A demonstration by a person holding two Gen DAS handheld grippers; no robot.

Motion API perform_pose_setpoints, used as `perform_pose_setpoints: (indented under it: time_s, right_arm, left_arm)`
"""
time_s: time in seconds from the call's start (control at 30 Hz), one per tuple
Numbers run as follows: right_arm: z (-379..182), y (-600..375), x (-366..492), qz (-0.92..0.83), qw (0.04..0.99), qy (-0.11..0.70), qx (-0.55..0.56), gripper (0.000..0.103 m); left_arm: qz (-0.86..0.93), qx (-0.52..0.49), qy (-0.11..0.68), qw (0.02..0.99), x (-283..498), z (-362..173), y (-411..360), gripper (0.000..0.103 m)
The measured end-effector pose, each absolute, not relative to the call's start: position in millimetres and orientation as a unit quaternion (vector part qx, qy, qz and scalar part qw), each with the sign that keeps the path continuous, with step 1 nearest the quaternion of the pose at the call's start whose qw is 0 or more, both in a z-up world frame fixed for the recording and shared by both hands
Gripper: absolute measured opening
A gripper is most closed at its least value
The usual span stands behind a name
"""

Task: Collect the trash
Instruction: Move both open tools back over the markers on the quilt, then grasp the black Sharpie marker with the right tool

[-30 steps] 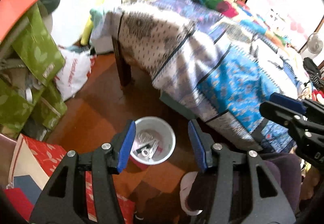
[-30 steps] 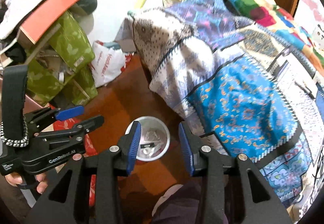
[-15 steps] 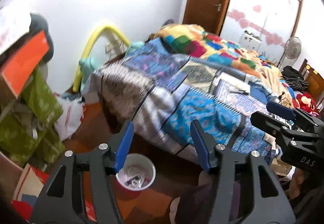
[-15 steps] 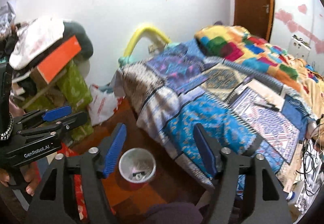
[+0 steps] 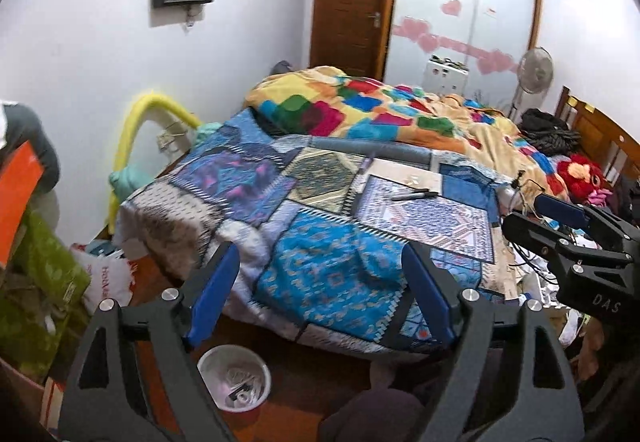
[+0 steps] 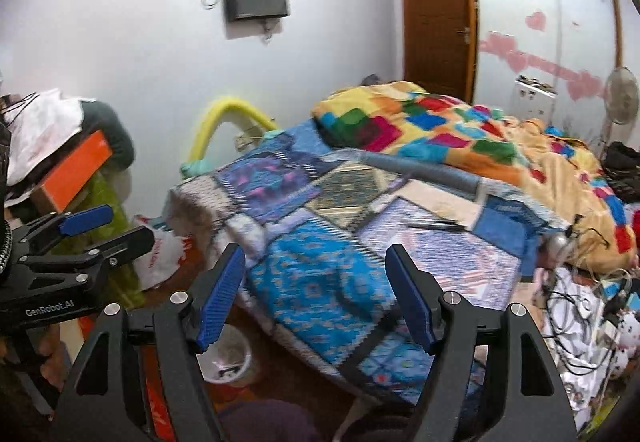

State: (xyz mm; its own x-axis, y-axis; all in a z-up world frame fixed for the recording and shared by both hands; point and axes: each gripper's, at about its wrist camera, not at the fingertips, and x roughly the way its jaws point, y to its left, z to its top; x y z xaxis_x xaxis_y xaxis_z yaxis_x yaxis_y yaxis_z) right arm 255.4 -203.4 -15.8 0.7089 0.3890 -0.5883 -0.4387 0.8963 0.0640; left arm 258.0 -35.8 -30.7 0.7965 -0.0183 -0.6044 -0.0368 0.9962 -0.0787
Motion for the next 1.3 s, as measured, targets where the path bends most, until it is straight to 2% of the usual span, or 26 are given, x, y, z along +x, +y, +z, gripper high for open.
perform_pose_setpoints:
  time_s: [0.4, 0.63, 0.9, 1.3]
  right_arm:
    - [-47.5, -280.8, 314.7, 0.136, 0.922, 0.362, -0.013, 0.07]
    - [-79.9, -308.6, 363.4, 0.107, 0.907, 0.406, 0.024, 0.07]
    - [-127.5, -312.6, 430.8, 0.089, 0.882, 0.458, 0.073, 0.07]
    - [-185.5, -271.3, 536.1, 0.025, 0.873, 0.479, 0.086, 0.07]
  left_arm:
    - [-0.04, -0.022, 0.345, 0.937, 338.4, -49.2, -82.0, 0.083]
    - [-0.055, -0.037, 0.377, 0.924, 391.9, -81.7, -91.9, 0.083]
    - [-0.056, -0.034, 0.411, 0.909, 439.3, -129.1, -96.3, 0.083]
    - [-0.031, -0.04, 0.444, 0.895, 483.6, -188.0, -75.6, 0.083]
